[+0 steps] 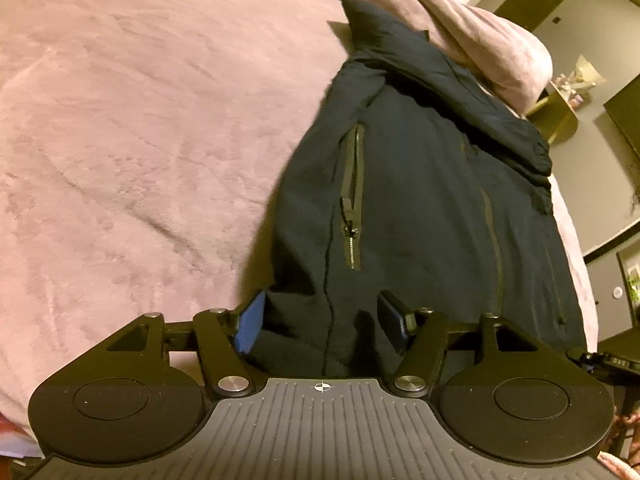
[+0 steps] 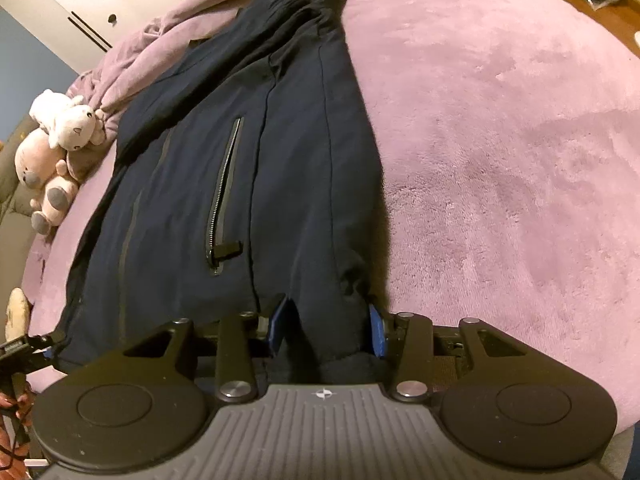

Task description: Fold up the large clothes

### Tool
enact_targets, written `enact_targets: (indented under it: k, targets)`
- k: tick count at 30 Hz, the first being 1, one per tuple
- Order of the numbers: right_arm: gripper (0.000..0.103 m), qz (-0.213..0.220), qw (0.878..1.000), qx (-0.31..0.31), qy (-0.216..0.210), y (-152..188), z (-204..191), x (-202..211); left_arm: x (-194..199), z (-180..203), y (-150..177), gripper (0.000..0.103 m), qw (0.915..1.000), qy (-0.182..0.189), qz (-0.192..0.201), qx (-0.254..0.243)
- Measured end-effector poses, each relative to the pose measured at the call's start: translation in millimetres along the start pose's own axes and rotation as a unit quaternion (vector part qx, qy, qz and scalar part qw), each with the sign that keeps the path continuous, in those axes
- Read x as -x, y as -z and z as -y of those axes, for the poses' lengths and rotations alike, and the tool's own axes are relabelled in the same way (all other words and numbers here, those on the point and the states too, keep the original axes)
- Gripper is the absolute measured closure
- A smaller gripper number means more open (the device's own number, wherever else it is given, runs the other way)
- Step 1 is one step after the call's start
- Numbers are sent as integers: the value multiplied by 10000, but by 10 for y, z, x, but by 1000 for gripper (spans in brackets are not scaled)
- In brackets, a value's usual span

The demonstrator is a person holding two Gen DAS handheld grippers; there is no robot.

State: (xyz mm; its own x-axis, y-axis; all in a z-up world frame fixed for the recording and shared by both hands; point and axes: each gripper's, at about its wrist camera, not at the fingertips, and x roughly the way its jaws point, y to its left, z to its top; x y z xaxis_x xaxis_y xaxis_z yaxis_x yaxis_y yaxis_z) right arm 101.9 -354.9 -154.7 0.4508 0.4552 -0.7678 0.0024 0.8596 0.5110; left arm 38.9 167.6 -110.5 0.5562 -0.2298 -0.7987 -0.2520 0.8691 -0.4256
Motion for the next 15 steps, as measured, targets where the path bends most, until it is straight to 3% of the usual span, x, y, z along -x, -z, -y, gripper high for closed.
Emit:
enact_targets:
  k: [4, 6, 9, 15]
  targets:
    - [72, 28, 9997, 200, 150, 7, -94, 12, 14, 39, 0, 48, 9999, -26, 12, -126]
    - [76, 60, 9997, 208, 94, 25, -112, 27, 35, 54, -6, 62, 9998, -76, 21, -167]
    - [80, 99, 9999, 127, -53, 30, -105, 56, 66, 77, -20, 72, 9998, -49, 16, -198]
    - [82, 188, 9978, -244, -584, -15, -32, 157, 171, 88, -92, 81, 9982, 513, 243, 187]
